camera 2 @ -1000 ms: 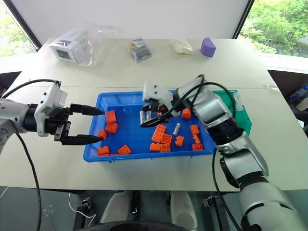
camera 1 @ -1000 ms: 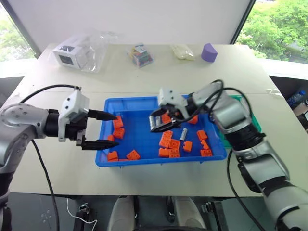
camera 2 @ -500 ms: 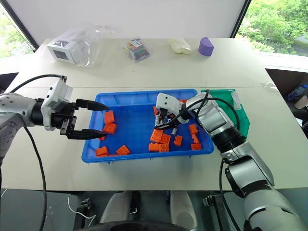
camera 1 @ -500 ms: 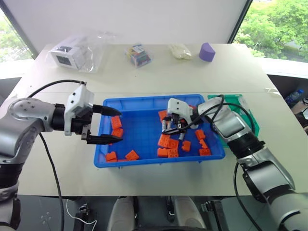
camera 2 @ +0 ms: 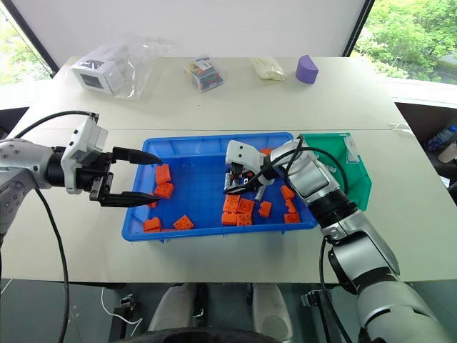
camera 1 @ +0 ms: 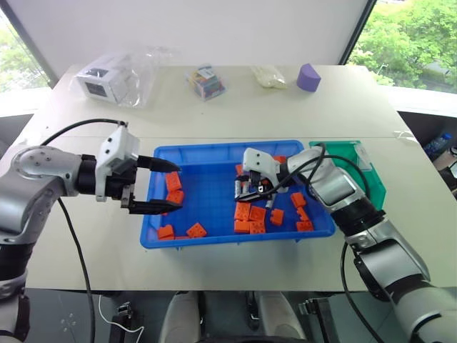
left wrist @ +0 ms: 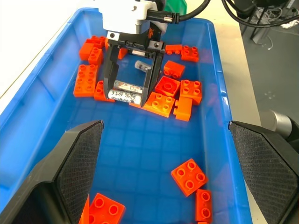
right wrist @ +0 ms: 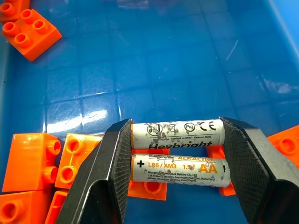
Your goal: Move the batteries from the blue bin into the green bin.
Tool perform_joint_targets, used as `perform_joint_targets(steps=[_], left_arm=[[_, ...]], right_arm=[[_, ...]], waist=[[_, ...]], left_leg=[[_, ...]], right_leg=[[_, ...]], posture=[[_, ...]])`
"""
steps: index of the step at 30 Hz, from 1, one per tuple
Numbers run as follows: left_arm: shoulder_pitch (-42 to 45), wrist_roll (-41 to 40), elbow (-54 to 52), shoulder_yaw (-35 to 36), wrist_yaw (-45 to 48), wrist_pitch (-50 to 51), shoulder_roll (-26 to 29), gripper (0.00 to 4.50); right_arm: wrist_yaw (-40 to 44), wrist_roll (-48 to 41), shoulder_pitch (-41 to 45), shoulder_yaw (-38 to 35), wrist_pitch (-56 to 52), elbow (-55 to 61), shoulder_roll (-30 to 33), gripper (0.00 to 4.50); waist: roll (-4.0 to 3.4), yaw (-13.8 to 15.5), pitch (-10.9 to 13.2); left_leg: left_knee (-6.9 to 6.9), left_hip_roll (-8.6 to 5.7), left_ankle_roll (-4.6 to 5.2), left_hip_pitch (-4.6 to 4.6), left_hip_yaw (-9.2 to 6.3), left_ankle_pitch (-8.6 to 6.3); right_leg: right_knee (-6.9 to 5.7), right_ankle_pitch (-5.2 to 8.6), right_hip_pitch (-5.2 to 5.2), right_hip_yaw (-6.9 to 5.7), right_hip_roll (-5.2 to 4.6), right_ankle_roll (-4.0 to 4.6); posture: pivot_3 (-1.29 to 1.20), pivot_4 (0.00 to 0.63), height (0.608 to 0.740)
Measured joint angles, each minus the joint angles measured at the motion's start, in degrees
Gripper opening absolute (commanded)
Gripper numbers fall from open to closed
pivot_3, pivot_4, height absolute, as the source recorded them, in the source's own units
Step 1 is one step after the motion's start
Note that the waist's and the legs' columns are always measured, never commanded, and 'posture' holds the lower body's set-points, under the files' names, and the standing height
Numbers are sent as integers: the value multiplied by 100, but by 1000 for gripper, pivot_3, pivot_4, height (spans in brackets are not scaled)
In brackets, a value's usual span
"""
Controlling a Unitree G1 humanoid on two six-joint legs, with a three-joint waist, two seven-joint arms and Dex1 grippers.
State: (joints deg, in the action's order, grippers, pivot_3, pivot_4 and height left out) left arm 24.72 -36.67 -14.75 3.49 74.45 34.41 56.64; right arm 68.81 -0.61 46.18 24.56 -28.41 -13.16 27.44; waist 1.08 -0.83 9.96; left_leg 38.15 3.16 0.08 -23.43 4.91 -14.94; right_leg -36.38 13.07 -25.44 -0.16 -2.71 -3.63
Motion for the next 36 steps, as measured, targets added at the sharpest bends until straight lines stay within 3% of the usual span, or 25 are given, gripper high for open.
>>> perform_joint_targets(steps=[12,16,17,36], left_arm=[[-47,-6,-16,21,-98,0,5,4500],[-90,-8,-119,33,-123,2,12,4500],[-106,-11,-127,34,-126,2,12,4500],[-156,-11,-129,175,-195,7,25,4500]], right_arm=[[-403,128,251,325,-232,137,-992,2269],[-569,202,255,415,-245,-41,-1209,4267],[-606,224,255,422,-244,-75,-1225,4395],[-631,477,520,618,-232,-741,-1469,4395]], waist=[[1,3,-1],[1,-1,-1],[1,-2,-1],[1,-20,-1]], left_leg=[[2,2,0,-1,1,0],[1,2,0,-1,0,0],[2,2,0,-1,0,0],[0,3,0,0,0,0]], right_leg=[[-4,0,-1,0,0,-1],[-5,0,-2,-1,1,-1],[-5,-1,-2,-1,1,-1],[-5,-1,-2,-1,2,-1]], posture=[[0,150,734],[0,150,734],[0,150,734],[0,150,734]])
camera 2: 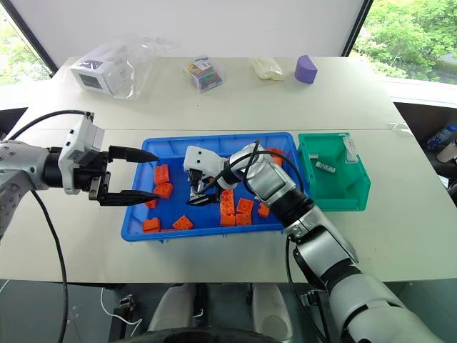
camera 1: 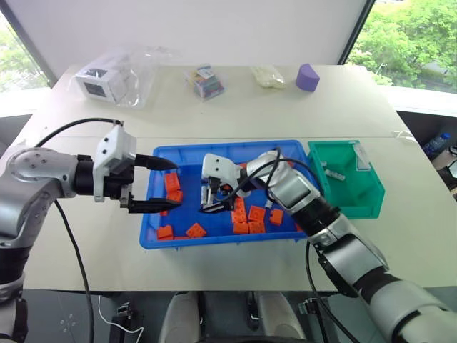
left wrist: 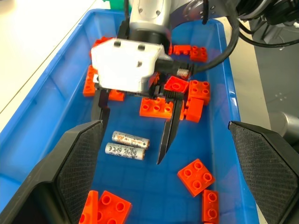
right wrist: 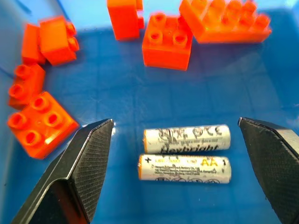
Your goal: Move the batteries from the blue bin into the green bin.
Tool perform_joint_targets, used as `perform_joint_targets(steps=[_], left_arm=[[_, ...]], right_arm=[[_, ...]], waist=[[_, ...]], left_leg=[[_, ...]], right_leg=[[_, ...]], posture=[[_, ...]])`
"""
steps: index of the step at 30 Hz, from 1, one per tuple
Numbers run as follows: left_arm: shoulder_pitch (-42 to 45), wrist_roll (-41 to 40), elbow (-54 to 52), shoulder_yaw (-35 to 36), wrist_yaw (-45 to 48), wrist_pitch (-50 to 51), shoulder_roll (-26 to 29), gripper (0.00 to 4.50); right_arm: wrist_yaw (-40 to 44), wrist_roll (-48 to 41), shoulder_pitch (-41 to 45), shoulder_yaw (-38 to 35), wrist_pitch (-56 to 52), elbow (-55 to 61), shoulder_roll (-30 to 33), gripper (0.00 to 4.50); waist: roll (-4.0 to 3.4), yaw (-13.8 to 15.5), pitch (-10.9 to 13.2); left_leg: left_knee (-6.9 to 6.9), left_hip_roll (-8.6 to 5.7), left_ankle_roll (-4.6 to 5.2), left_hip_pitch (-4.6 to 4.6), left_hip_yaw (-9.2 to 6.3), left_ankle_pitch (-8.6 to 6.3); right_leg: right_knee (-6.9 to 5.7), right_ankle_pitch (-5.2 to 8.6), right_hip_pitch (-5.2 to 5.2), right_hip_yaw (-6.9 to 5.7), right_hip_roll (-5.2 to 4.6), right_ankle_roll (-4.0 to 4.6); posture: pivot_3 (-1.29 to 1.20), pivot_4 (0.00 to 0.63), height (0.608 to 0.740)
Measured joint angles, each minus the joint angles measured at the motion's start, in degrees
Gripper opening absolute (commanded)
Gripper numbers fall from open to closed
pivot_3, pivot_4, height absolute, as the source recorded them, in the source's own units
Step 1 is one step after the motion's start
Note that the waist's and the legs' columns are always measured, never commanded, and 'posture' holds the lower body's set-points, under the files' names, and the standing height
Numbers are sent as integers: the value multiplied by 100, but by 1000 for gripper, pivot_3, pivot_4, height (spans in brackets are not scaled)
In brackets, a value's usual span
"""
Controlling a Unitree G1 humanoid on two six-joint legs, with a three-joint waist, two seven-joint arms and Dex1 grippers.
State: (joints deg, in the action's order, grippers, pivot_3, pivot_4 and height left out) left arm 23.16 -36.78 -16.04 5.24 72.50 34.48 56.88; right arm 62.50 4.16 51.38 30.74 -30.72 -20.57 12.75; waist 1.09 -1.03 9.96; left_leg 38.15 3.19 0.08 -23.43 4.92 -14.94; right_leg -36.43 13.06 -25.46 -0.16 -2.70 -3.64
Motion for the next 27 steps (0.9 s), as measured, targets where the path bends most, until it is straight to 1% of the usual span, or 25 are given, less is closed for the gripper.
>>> perform_joint_targets(steps=[4,5,6,7,17,20,21,27], left_arm=[[-6,-1,-25,2,-16,0,0,4500],[-20,-1,-45,7,-23,0,0,4500],[-42,-1,-62,8,-32,1,0,4500],[-43,-1,-62,8,-33,1,0,4500],[-59,-2,-75,16,-63,3,-6,4500],[-56,0,-59,15,-60,0,-9,4500],[-53,2,-49,15,-54,-3,-12,4500],[60,12,24,-6,-39,-14,-79,4500]], right_arm=[[71,145,141,189,1,-57,-28,4395],[112,152,144,216,7,-46,-27,3891],[156,162,143,244,10,-22,-27,3642],[160,164,143,248,10,-19,-27,3553],[239,251,237,371,-101,52,-53,3553],[290,236,230,371,-173,156,12,2681],[316,232,212,371,-202,253,48,2232],[285,27,168,215,-643,704,78,2229]], waist=[[0,0,0],[0,0,0],[0,0,-1],[0,0,-1],[0,-1,-1],[0,0,-1],[0,1,-1],[0,4,-1]], left_leg=[[0,0,0,1,-1,0],[0,0,0,1,-1,0],[0,0,0,1,-1,0],[0,0,0,1,-1,0],[0,0,0,3,-1,0],[0,0,0,2,-1,0],[0,0,0,2,-1,0],[0,0,0,0,-1,0]], right_leg=[[0,0,0,0,1,0],[0,0,0,0,1,0],[0,0,1,0,0,0],[0,0,1,0,0,0],[-1,0,2,0,0,0],[-1,0,1,0,0,0],[-1,0,1,0,0,0],[-1,0,0,0,0,0]], posture=[[0,150,734],[0,150,734],[0,150,734],[0,150,734],[0,150,734],[0,150,734],[0,150,734],[0,150,734]])
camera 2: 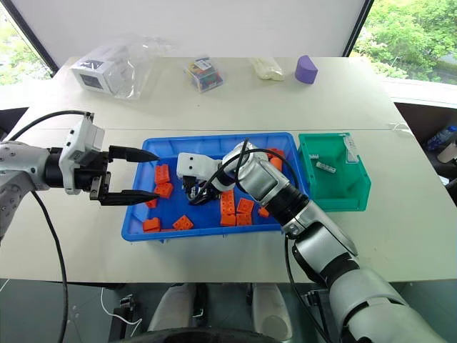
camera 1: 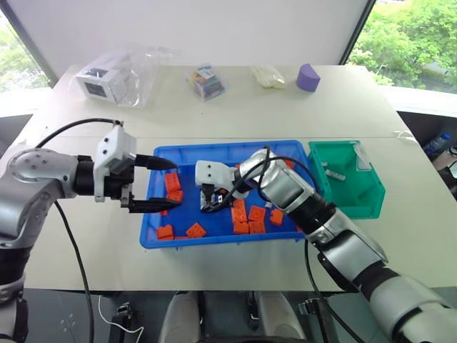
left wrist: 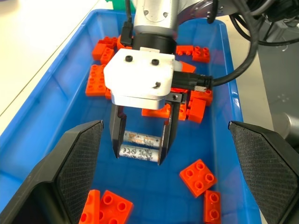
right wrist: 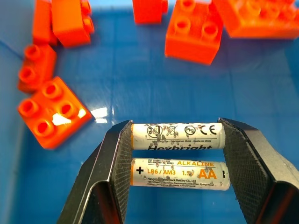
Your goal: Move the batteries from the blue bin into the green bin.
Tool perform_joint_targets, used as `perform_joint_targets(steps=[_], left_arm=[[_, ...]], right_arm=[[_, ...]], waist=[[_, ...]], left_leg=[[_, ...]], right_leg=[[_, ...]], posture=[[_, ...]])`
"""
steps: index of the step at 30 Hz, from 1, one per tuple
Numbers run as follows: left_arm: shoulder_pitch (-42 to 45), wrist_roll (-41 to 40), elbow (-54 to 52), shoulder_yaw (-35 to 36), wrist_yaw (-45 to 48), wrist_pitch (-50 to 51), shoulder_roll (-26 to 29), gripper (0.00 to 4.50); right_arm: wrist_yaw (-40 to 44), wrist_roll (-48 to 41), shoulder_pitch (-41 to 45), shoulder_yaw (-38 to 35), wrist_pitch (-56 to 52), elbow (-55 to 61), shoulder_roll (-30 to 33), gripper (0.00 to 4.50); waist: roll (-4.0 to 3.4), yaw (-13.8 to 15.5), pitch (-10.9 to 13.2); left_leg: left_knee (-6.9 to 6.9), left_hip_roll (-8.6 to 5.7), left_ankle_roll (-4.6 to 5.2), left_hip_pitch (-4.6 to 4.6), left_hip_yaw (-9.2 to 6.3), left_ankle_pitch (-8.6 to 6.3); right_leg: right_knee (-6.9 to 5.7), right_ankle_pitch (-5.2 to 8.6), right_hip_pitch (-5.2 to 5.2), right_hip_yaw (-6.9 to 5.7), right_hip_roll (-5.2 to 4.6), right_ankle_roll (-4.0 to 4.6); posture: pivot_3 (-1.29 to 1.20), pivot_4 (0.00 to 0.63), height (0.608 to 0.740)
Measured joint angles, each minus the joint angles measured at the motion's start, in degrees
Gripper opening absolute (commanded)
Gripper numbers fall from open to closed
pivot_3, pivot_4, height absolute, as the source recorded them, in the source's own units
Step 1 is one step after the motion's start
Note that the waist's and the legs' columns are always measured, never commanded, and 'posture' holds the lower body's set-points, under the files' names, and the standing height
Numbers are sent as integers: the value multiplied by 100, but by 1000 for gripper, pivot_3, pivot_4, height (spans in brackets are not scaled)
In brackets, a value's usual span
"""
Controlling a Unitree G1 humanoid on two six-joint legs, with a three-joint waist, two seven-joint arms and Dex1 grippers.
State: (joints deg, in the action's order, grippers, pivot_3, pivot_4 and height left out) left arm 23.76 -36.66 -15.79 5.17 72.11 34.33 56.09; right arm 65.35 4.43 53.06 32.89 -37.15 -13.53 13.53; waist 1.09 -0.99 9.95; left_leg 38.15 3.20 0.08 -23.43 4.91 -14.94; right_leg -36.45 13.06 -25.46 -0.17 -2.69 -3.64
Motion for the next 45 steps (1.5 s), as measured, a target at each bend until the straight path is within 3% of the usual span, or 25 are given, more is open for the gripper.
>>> perform_joint_targets(steps=[4,11,14,17,22,26,28,31,37,45], left_arm=[[113,48,64,-51,59,-32,-19,4500],[312,219,348,-264,175,-220,-176,4500],[415,277,504,-397,251,-265,-278,4500],[600,340,636,-531,294,-292,-412,4500],[777,367,668,-613,338,-339,-472,4500],[550,355,605,-545,351,-289,-309,4500],[398,338,513,-425,333,-211,-227,4500],[172,232,291,-239,287,-117,-93,4500],[-118,101,24,28,139,44,-18,4500],[-173,95,-25,75,44,55,-10,4500]], right_arm=[[124,-436,67,-525,-770,746,415,2229],[318,-1330,141,-2075,-2238,1588,2269,2229],[294,-1590,-158,-2364,-2516,1815,2615,2229],[107,-1806,-360,-2094,-2622,2138,2251,2229],[-579,-1826,-279,-1450,-2335,2022,982,2229],[-878,-1642,-270,-928,-1837,1550,649,2229],[-948,-1450,-278,-656,-1484,1297,644,3264],[-984,-1171,-364,-341,-906,946,662,4459],[-949,-868,-382,-189,-292,472,679,4459],[-678,-754,42,-122,-436,407,527,4459]], waist=[[0,35,0],[2,42,0],[2,-17,0],[2,-120,0],[1,-155,1],[2,-115,1],[5,-106,2],[6,-108,2],[7,-120,2],[7,-137,2]], left_leg=[[0,-3,0,-3,0,0],[-1,-16,0,-6,1,-1],[-5,-12,2,-3,1,-1],[-6,-1,2,2,-9,-1],[-6,2,3,3,-14,-1],[-3,-4,2,-8,-9,0],[0,-11,1,-10,-6,0],[1,-17,1,-11,-5,0],[0,-12,1,-8,-12,0],[-1,-8,1,-6,-13,0]], right_leg=[[2,0,0,0,-5,0],[18,1,4,0,-18,2],[18,1,2,2,-10,2],[1,-1,-3,3,9,-1],[-26,-1,-13,0,11,-2],[-23,0,-16,-1,-3,-2],[-19,7,-15,0,-12,11],[-17,8,-14,1,-18,13],[-22,8,-15,-1,-8,10],[-26,7,-15,-1,-4,9]], posture=[[0,150,734],[0,150,734],[0,150,734],[0,150,734],[0,150,734],[0,150,734],[0,150,734],[0,150,734],[0,150,734],[0,150,734]])
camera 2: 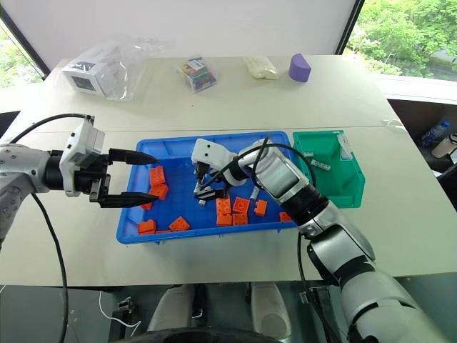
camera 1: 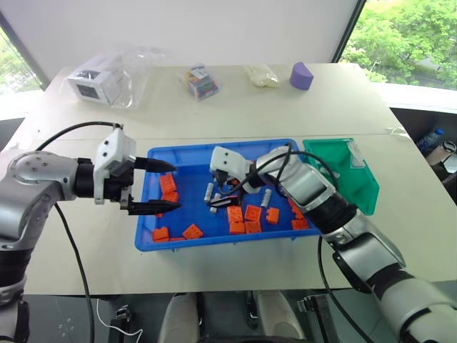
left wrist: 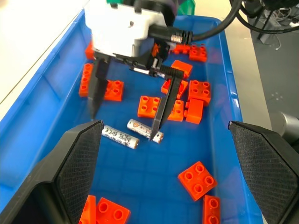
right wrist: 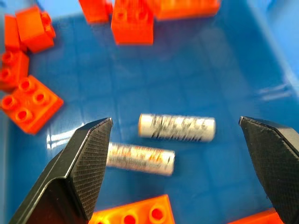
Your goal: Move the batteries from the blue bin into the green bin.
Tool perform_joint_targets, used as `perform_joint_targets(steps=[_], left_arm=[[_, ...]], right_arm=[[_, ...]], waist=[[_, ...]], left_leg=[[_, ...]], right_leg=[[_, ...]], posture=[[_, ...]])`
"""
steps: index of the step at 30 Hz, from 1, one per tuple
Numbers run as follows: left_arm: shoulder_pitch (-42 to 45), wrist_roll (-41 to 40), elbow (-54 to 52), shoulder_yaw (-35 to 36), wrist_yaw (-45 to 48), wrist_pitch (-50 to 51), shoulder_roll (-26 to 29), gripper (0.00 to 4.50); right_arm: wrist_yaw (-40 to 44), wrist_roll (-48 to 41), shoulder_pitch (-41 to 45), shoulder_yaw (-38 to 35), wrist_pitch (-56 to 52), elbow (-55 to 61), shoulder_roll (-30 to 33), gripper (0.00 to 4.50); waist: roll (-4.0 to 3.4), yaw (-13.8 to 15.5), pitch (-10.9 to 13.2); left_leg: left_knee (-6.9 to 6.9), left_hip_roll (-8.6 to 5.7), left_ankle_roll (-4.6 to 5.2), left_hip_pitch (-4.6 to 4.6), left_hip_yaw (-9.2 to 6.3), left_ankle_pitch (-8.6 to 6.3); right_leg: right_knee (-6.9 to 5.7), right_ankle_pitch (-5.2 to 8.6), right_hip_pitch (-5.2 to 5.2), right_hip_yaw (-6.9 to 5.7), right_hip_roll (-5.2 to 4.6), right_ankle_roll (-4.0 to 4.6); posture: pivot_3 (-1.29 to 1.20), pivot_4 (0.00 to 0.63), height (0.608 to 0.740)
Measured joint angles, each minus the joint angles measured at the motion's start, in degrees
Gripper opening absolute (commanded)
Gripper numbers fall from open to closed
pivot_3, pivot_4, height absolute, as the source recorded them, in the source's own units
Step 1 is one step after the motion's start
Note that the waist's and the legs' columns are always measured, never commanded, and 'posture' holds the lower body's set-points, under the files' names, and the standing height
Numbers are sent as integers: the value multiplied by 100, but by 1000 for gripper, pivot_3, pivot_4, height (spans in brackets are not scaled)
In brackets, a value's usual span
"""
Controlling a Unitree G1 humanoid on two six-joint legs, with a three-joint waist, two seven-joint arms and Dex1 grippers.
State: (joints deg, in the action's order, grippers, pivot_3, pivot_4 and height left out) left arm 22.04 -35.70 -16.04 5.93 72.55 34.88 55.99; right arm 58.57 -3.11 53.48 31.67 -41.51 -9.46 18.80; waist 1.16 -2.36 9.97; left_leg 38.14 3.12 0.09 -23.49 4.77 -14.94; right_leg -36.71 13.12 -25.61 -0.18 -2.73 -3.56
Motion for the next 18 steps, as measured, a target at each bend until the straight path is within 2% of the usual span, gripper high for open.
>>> perform_joint_targets(steps=[15,18], left_arm=[[5,3,11,-11,-55,-40,-49,4500],[0,2,9,-10,-60,-39,-48,4500]], right_arm=[[46,533,149,284,355,-1001,-400,4459],[71,536,150,269,451,-1079,-451,3138]], waist=[[1,-9,-1],[1,-9,-1]], left_leg=[[0,0,0,2,2,0],[0,0,0,5,1,0]], right_leg=[[-4,0,0,0,-1,1],[-11,0,0,0,-1,1]], posture=[[0,150,734],[0,150,734]])
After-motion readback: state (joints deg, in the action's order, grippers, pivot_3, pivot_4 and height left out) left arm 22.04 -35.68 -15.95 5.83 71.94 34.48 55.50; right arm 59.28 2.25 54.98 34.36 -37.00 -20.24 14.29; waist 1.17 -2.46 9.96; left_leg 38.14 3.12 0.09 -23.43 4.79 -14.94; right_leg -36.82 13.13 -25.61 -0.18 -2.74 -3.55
